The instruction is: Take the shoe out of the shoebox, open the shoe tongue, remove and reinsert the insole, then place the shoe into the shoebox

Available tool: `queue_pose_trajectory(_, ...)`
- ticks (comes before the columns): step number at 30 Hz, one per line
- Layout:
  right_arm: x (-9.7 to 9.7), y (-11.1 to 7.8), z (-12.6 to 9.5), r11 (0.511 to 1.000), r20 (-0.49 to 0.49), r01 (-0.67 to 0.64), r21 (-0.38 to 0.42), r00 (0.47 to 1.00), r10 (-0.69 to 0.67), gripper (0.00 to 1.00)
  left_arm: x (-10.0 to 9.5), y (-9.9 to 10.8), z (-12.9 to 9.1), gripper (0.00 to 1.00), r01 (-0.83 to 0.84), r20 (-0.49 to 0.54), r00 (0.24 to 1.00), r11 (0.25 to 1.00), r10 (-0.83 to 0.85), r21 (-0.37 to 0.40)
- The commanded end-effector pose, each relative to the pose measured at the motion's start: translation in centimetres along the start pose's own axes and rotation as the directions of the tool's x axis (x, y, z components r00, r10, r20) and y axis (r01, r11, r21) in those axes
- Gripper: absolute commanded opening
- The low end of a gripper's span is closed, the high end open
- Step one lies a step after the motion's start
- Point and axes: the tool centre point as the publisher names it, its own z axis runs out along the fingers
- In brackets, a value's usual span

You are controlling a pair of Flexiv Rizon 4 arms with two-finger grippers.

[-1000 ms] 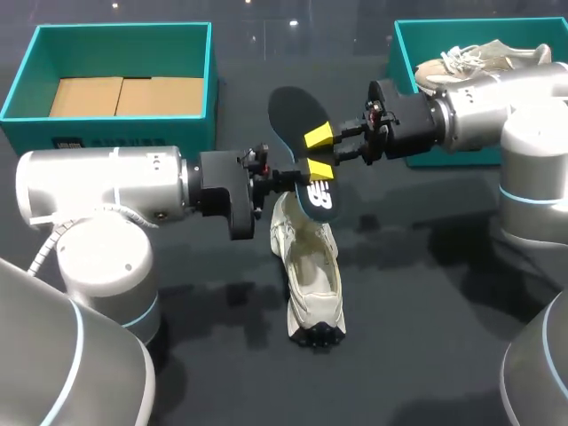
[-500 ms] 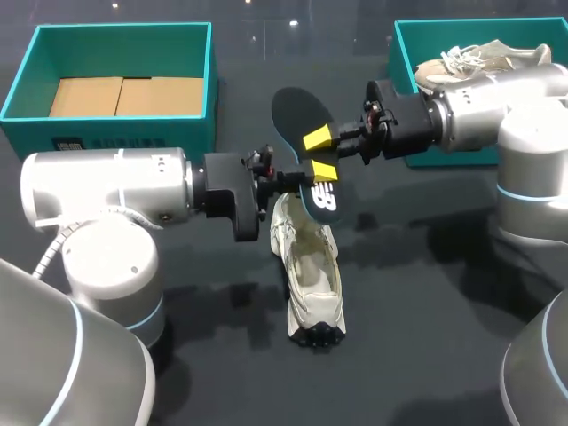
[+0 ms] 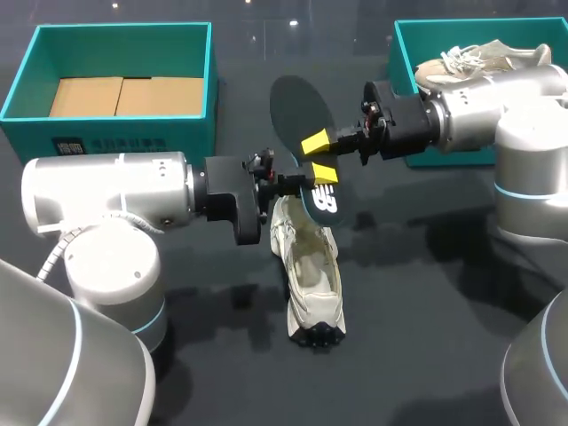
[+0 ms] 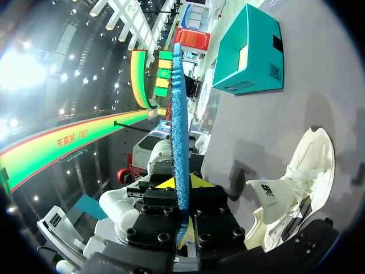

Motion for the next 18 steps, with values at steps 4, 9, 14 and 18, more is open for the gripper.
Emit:
queue_pose_trajectory(4, -0.2, -0.1, 0.3, 1.0, -0.001, 0.0, -0.002, 1.0, 0.0, 0.0, -0.2, -0.6, -0.7, 1.0, 0.008, 0.003, 1.0, 1.0, -0.008, 0.003)
queue_pose_trajectory(9, -0.6, -0.6, 0.2, 1.0, -0.004, -0.01, -0.017, 1.0, 0.01, 0.0, -1.3, -0.2, -3.9, 1.0, 0.042, 0.011, 0.999, 0.999, -0.042, -0.009)
queue_pose_trajectory(14, -0.9, -1.1, -0.2, 0.999, -0.005, -0.026, -0.032, 1.0, 0.026, 0.0, -2.1, 1.0, -7.6, 1.0, 0.051, -0.092, 0.994, 0.999, -0.05, 0.007)
queue_pose_trajectory(18, -0.9, -1.4, -0.3, 0.999, 0.001, -0.034, -0.039, 0.999, 0.034, 0.0, -2.7, 2.1, -10.5, 1.0, 0.048, -0.157, 0.987, 0.999, -0.044, 0.021)
